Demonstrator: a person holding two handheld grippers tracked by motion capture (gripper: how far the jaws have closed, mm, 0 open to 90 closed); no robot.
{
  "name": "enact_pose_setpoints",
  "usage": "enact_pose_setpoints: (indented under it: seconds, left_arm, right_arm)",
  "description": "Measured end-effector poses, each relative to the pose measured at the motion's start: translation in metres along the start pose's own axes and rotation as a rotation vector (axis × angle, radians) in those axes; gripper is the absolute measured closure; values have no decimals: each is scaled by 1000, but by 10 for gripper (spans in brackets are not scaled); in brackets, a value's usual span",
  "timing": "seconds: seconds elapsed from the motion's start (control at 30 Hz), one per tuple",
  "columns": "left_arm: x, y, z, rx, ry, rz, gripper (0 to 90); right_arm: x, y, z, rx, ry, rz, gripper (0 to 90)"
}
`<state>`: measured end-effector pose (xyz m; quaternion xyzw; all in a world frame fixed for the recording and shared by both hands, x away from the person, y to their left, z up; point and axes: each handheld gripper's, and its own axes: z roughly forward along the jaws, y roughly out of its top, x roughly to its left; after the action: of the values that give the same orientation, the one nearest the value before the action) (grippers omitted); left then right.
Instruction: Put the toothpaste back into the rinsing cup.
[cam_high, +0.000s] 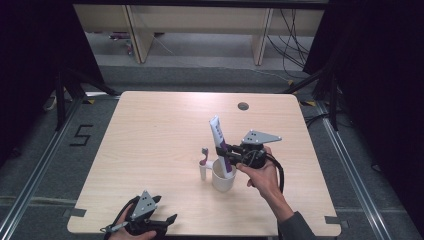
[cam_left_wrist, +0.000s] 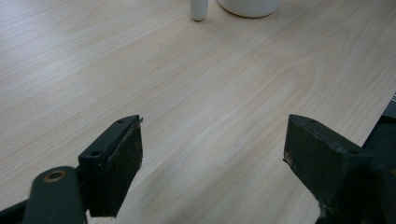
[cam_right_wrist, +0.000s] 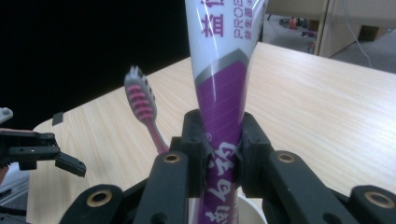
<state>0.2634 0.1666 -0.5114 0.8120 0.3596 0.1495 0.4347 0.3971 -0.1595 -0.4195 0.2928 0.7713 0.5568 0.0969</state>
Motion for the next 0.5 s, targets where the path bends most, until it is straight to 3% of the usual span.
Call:
enact_pose_setpoints:
  seconds: [0.07,0.1,0.13,0.17,0.23,0.27,0.3,0.33,0.37,0.43,0.5]
  left_arm:
    - [2,1,-2,28,12,26,191]
    - [2,1,-2,24,10,22,191]
    - [2,1,-1,20,14,27,191]
    - [0,0,0,-1,1,1,191]
    - [2,1,-2,29,12,28,191]
    - [2,2,-2,29,11,28,191]
    - [1,1,-1,18,10,20,191]
    - [0,0,0,-1,0,-1,191]
    - [0,0,0,-1,-1,1,191]
    - [2,1,-2,31,11,29,191]
    - [0,0,0,-2,0,-3,191]
  right_arm:
    - [0,-4,2,10,0,-9,764]
    - [2,-5,2,29,-11,19,763]
    - [0,-7,4,34,8,-3,763]
    - [1,-9,3,38,-7,-8,763]
    - [3,-11,4,54,-4,7,763]
    - [1,-12,5,44,-10,-20,762]
    - [2,-13,6,49,-3,-5,762]
    - [1,-13,5,53,-18,-32,762]
    - [2,-14,6,61,-6,-15,762]
    - [2,-16,7,55,-13,-32,762]
    - [3,-17,8,72,-13,-40,761]
